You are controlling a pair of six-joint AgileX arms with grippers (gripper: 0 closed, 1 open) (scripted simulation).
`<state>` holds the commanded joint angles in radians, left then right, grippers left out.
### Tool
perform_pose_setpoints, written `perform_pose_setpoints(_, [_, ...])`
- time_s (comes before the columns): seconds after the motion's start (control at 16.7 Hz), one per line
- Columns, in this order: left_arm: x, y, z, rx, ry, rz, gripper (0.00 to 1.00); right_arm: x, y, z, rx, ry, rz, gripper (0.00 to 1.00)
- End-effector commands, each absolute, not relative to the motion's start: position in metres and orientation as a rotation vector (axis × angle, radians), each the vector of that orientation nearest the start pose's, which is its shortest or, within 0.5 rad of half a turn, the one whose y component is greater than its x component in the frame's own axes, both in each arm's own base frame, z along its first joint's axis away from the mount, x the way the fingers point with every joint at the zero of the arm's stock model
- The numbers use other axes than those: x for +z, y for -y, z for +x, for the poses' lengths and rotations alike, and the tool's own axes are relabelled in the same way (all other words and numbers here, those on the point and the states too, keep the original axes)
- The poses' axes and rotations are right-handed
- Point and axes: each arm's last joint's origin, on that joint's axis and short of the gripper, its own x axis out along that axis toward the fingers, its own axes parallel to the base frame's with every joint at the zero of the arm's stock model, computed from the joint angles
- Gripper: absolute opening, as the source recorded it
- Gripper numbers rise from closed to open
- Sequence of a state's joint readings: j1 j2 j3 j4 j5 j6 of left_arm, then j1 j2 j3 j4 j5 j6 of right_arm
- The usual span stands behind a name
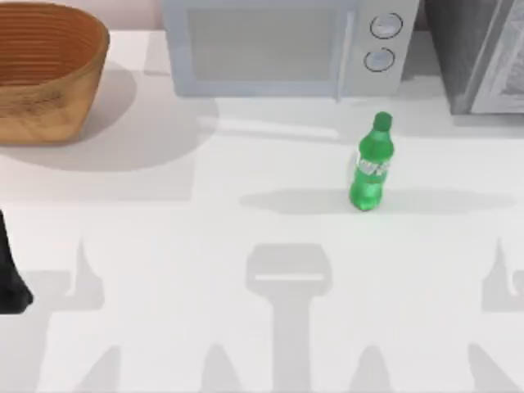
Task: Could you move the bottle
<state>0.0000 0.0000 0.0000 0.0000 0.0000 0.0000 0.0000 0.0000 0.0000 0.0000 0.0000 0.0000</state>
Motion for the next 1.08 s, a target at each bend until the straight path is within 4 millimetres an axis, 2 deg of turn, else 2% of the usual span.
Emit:
perform_pose_setpoints(0.3, [0.16,0.001,0.106,0.0,0.0,0.0,1.0,0.165,0.0,0.109,0.024,0.005,0.0,1.0])
perform_pose_setpoints(0.54, [0.16,0.001,0.106,0.0,0.0,0.0,1.0,0.176,-0.003,0.123,0.097,-0.001,-0.002,1.0])
perform_pose_setpoints(0.84, [0.16,0.001,0.106,0.0,0.0,0.0,1.0,0.182,-0.01,0.161,0.236,-0.038,-0.009,1.0])
perform_pose_setpoints(1.08, [0.16,0.001,0.106,0.0,0.0,0.0,1.0,0.171,-0.019,0.198,0.376,-0.063,-0.016,1.0])
